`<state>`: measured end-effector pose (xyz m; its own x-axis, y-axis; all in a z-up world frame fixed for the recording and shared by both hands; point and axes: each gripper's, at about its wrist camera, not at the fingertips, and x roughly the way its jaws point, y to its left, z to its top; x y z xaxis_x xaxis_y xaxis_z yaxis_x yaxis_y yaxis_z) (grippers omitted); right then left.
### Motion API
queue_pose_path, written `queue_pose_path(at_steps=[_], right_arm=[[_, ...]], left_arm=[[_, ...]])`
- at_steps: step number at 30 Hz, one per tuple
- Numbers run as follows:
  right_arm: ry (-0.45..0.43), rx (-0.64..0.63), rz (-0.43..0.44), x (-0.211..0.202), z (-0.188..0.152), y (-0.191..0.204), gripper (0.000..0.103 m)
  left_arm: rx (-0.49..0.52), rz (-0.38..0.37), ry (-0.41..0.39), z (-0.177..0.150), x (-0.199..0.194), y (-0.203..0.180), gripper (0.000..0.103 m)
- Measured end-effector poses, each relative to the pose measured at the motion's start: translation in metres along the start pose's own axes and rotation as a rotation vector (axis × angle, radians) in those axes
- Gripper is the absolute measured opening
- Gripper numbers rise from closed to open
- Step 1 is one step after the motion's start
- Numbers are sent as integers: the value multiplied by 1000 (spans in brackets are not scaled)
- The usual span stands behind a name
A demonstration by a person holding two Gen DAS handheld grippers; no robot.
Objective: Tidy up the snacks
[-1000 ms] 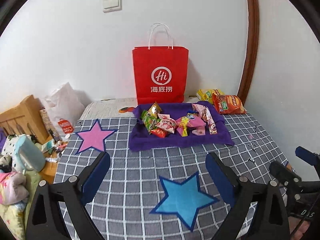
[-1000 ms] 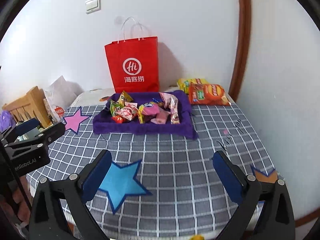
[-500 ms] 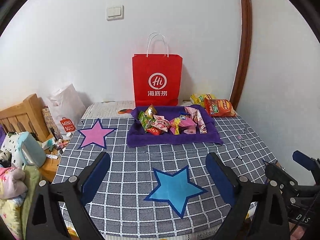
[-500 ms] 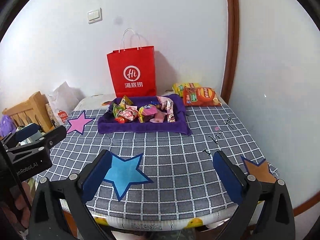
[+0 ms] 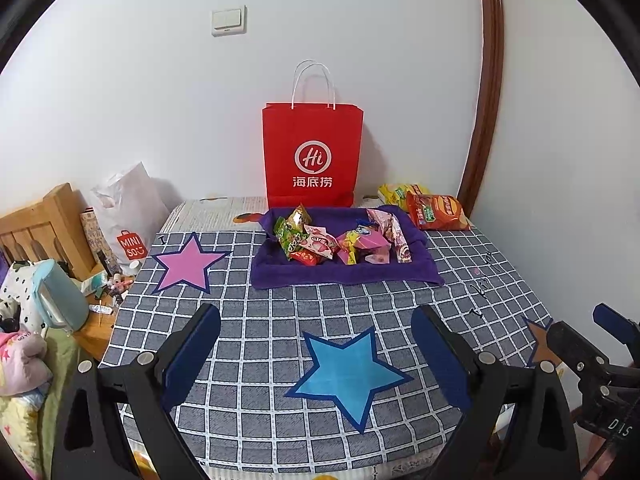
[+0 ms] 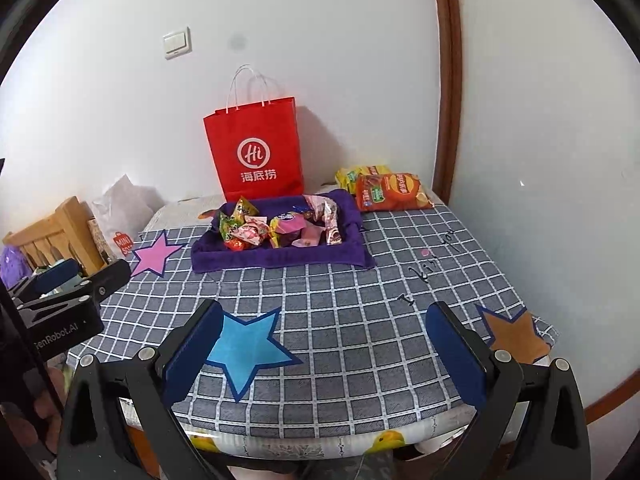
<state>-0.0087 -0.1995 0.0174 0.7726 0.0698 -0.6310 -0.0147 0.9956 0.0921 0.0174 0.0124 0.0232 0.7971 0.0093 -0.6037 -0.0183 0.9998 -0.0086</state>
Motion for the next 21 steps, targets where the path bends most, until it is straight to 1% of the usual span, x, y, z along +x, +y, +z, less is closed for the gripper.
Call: queue_pose_path(at_steps=[5, 21], right_arm=[[4, 4, -1, 1, -2, 1, 100], [8, 9, -3, 3, -2, 2, 100]], left_arm=[[8, 6, -2, 0, -1, 0, 97], [-1, -12, 1, 0, -5, 4, 97]])
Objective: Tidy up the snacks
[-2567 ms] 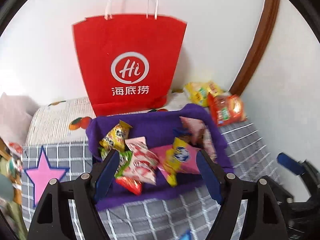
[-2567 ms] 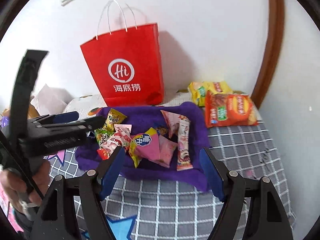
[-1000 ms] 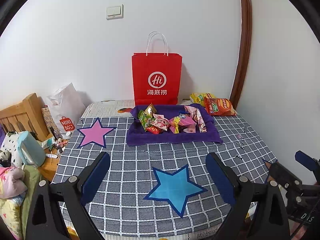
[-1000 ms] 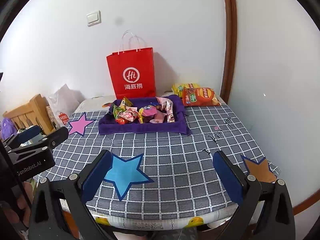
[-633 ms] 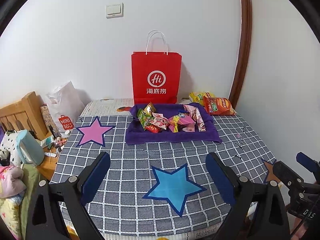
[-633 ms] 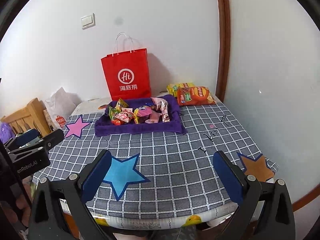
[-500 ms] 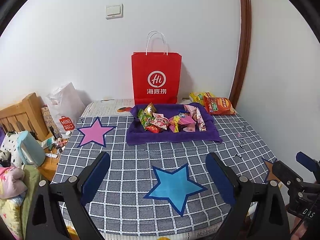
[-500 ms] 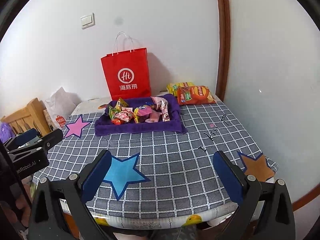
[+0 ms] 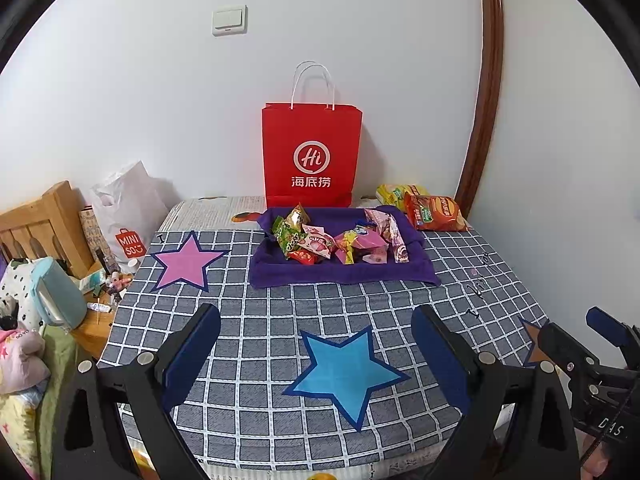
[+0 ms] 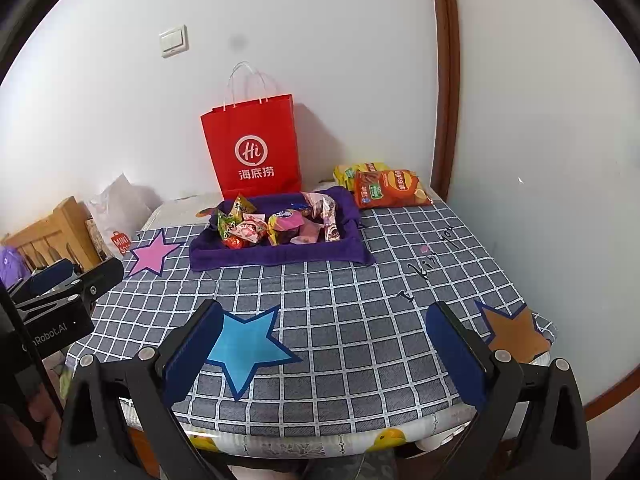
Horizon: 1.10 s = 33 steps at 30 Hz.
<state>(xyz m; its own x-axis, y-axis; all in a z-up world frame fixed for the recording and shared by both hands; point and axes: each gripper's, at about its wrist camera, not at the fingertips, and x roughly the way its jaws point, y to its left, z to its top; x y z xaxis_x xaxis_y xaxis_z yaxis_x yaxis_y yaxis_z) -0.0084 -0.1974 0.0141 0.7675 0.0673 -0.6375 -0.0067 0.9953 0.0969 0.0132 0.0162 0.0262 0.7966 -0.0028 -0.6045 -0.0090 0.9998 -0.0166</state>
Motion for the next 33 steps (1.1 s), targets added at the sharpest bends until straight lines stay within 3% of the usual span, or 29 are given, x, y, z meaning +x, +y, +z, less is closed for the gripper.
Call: queue_pose_path(at_steps=[33], right_arm=[[-29, 8, 13, -9, -2, 5, 100]], left_arm=[[18, -11, -6, -1, -1, -7, 97]])
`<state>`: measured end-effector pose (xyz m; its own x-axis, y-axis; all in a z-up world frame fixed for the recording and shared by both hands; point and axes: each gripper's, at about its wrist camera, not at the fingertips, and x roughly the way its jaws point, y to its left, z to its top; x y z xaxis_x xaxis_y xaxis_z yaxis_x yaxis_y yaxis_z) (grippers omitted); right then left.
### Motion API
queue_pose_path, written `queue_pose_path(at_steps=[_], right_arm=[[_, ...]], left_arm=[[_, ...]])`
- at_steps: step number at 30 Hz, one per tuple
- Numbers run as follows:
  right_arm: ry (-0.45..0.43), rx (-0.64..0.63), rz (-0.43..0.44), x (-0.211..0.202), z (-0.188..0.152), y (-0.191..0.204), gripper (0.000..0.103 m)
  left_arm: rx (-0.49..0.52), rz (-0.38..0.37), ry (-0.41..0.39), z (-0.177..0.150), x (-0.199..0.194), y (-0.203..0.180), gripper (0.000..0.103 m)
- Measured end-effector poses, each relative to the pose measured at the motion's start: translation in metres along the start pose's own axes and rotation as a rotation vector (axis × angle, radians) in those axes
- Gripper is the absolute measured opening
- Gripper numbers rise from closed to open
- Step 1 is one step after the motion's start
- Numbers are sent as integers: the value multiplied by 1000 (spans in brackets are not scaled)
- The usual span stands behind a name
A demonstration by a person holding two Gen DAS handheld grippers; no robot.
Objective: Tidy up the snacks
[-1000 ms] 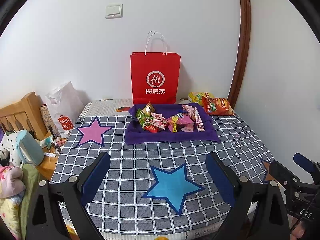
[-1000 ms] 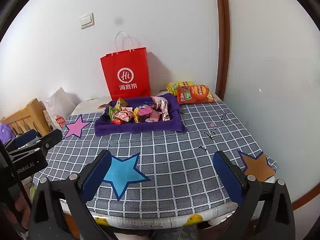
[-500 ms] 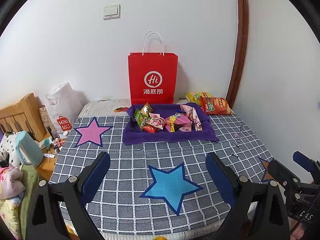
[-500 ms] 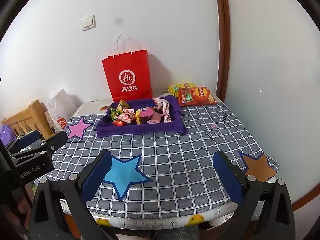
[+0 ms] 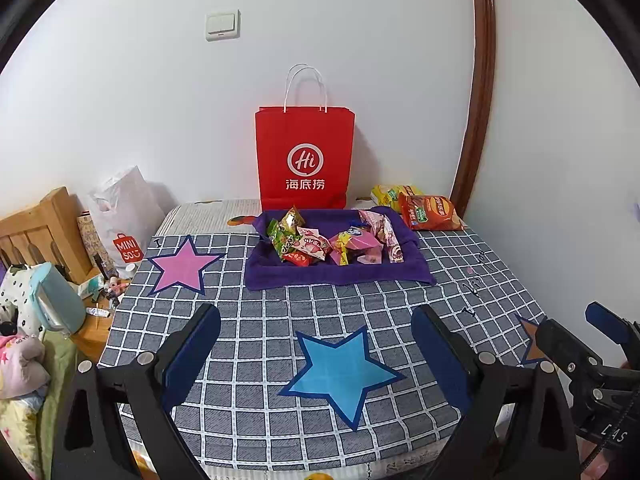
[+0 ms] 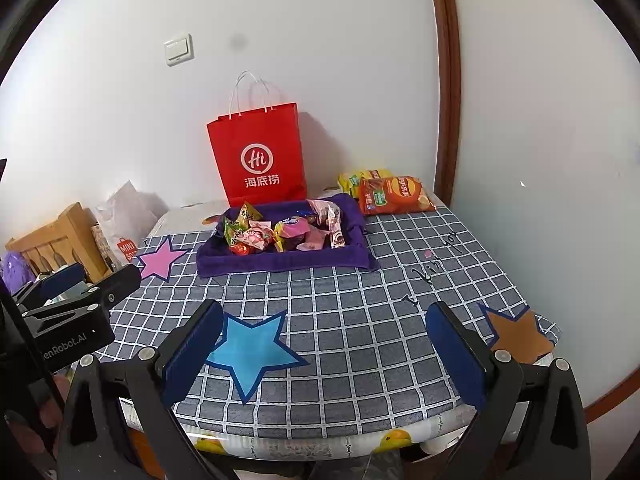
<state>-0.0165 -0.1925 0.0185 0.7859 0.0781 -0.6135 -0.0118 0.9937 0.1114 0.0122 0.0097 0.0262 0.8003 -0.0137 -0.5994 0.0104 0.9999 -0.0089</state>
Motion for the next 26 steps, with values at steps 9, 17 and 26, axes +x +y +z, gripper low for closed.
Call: queue_pose_path(at_steps=[9, 17, 26], right_arm=[[-6, 0, 2, -2, -1, 4, 100], [-15, -5, 12, -5, -1, 7, 100], [-13, -7, 18, 2, -2, 7, 100]], left_arm=[[2, -2, 0, 0, 0, 1, 97], [-5, 1, 2, 2, 0, 3, 97], [-2, 14, 6, 0, 6, 4, 97]])
